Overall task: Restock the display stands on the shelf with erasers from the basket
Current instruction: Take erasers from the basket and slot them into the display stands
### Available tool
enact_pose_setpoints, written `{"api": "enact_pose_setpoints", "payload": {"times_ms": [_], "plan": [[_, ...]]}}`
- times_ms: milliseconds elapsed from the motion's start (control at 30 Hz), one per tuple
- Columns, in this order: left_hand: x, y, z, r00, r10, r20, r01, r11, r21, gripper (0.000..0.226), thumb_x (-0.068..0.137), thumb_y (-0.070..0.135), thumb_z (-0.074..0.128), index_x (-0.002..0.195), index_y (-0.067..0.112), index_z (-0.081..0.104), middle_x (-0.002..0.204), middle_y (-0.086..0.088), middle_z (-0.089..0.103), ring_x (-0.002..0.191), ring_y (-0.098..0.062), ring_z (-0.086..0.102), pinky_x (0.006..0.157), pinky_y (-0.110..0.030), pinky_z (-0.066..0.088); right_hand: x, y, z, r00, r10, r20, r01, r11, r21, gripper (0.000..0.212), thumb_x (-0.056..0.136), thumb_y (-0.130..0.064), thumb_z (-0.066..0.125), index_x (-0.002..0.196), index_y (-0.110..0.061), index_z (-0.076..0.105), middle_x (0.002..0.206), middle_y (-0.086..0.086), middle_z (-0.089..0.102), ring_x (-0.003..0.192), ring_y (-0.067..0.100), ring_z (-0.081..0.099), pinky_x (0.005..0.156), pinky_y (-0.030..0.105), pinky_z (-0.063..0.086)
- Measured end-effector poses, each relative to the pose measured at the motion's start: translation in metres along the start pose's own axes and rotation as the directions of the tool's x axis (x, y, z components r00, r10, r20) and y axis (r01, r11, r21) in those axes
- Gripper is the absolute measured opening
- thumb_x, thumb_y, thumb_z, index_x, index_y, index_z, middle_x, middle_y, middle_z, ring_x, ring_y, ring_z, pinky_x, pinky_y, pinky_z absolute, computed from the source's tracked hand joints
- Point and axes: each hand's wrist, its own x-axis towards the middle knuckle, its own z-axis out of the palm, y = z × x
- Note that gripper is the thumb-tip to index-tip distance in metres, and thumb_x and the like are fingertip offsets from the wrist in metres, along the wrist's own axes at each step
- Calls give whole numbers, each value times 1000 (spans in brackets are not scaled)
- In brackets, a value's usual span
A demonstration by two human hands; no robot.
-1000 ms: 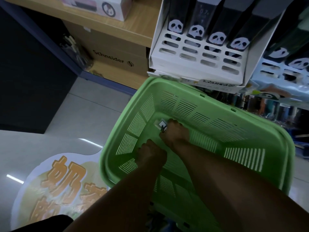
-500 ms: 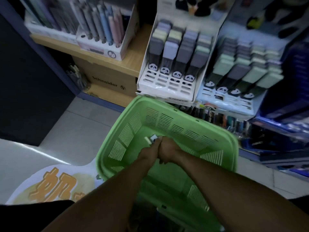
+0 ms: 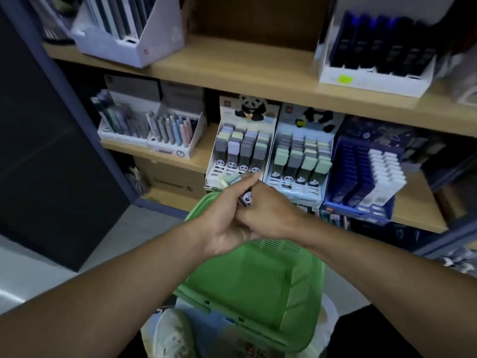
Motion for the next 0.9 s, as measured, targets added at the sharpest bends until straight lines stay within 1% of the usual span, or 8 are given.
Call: {"api": "enact_pose_setpoints", "payload": {"times_ms": [233,367,467,533,633,700,767,900], "plan": [[-4,25,16,999,-8,-35,11,994,105,50,93,49,62,123,9,63,107,-19,74,98,-32,73,78,-43,61,-12,-23,-34,999,-28,19,32,967,-252,63,94,-36,53,150,-12,36,148,11,45,137,28,37,112,42,35],[11,38,28,994,34,-104,-22,993,117,46,91,49,64,112,8,71,106,-14,75,95,-29,73,78,-39,61,-5,-20,-52,999,-13,32,19,980,-199,69,91,-35,60,151,-14,32,148,8,46,132,24,44,100,34,44],[17,54,30,987,95,-132,-81,991,111,40,93,43,64,71,10,71,73,-8,69,65,-24,68,59,-30,57,-2,-17,-61,995,-65,71,69,996,-61,59,86,-31,68,139,-25,42,113,-3,64,91,12,64,66,26,47],[18,63,28,979,135,-153,-114,984,140,41,92,38,65,60,12,66,62,-6,63,54,-22,63,50,-26,53,1,-18,-61,993,-109,52,108,994,27,56,87,-32,67,137,-30,44,112,-7,66,89,9,64,67,26,47],[18,72,26,967,201,-157,-180,974,141,26,89,35,69,85,10,71,76,-9,71,63,-22,69,54,-28,57,6,-22,-62,985,-155,77,121,935,332,44,98,-36,56,141,-31,48,142,-12,54,123,3,54,102,28,42],[18,73,24,962,227,-150,-211,971,116,25,89,33,69,99,9,69,80,-10,71,65,-24,70,55,-31,57,12,-23,-66,995,-96,38,58,824,564,19,101,-34,52,114,-34,66,115,-21,68,107,-6,62,99,26,42],[18,69,18,959,240,-150,-224,968,114,27,90,32,70,105,10,70,78,-9,71,61,-22,69,51,-29,54,20,-20,-67,998,-70,1,57,828,558,14,97,-29,63,107,-34,71,102,-23,72,98,-8,66,94,22,46],[23,52,-2,965,179,-191,-147,975,167,36,88,39,71,112,12,72,85,-8,76,63,-22,73,48,-27,54,30,-11,-55,992,22,125,-80,870,486,51,76,-17,86,123,-25,67,116,-4,69,104,11,68,93,33,57]]}}
